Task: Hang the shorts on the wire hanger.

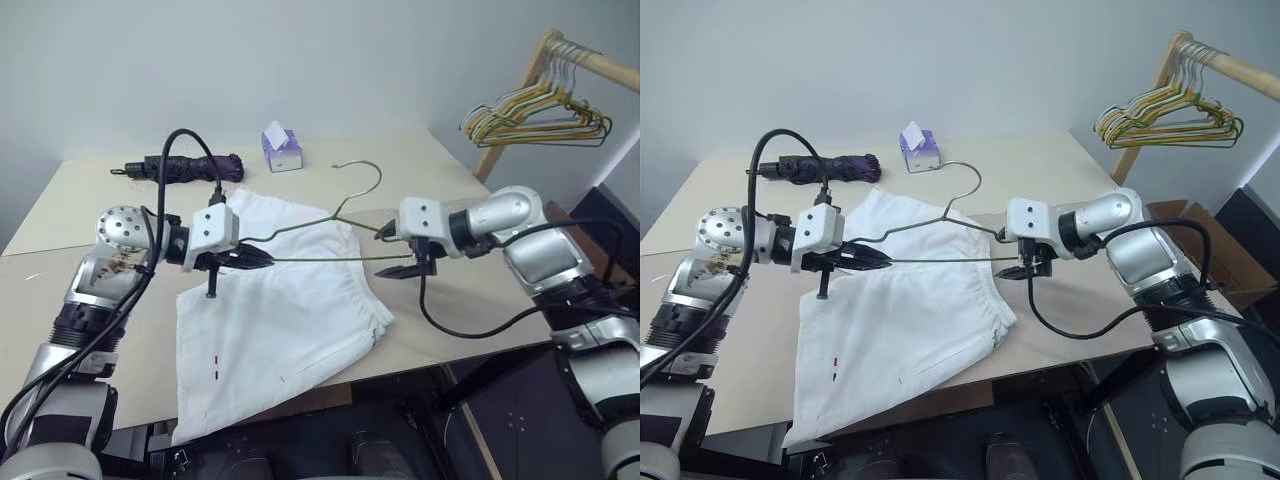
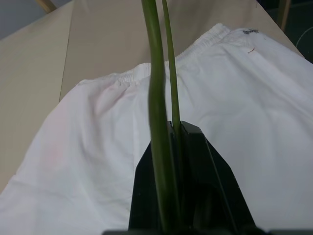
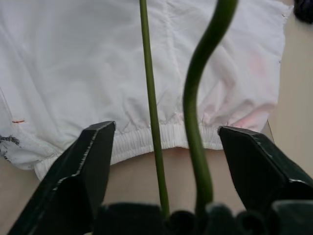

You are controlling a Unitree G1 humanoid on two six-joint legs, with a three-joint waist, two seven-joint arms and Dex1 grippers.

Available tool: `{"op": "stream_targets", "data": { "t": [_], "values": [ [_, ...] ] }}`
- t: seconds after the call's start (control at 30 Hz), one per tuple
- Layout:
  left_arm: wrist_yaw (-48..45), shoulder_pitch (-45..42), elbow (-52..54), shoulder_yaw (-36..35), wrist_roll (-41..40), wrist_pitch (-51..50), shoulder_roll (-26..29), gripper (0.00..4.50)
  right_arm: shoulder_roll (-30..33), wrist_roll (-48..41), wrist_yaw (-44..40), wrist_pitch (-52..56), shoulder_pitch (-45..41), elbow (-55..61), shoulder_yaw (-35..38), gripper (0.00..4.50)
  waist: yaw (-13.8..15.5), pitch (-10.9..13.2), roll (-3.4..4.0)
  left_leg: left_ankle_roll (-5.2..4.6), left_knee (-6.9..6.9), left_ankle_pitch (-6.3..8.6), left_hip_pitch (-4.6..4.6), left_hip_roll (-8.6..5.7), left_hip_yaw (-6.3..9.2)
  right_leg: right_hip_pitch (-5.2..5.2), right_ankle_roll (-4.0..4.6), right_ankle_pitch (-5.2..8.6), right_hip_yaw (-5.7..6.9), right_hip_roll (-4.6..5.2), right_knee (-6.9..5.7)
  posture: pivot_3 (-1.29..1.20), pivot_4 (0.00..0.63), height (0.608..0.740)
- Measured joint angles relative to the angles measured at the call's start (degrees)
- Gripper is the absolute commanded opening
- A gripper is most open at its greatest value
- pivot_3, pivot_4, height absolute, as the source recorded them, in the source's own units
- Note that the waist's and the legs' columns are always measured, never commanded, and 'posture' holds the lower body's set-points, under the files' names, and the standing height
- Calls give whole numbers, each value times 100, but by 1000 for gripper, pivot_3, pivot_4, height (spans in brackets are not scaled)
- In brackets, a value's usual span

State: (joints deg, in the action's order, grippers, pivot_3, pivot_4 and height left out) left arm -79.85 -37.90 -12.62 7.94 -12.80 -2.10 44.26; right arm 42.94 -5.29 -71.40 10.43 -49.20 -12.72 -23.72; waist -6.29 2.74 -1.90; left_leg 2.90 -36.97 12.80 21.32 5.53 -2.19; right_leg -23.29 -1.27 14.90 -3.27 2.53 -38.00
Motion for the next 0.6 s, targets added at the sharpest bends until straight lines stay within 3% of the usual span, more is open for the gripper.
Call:
{"op": "stream_targets", "data": {
  "t": [0.27,0.5,0.6],
  "values": [
    [-43,53,44,-2,1,4,21,0,-186,180,-234,1,-8,-95,38,184,29,0,0,0,0,0,-1,0,0,0,0,0,0,-1,-1,-30,0,740],
    [-89,53,61,-2,-6,74,18,0,-209,182,-396,1,-7,-130,166,58,72,0,0,0,0,0,0,0,0,0,0,0,0,-1,0,-34,0,740],
    [-159,52,60,-2,-63,45,16,776,-193,179,-437,26,80,-47,218,0,72,0,0,0,0,0,0,0,0,0,0,0,1,-1,-1,-38,0,740]
  ]
}}
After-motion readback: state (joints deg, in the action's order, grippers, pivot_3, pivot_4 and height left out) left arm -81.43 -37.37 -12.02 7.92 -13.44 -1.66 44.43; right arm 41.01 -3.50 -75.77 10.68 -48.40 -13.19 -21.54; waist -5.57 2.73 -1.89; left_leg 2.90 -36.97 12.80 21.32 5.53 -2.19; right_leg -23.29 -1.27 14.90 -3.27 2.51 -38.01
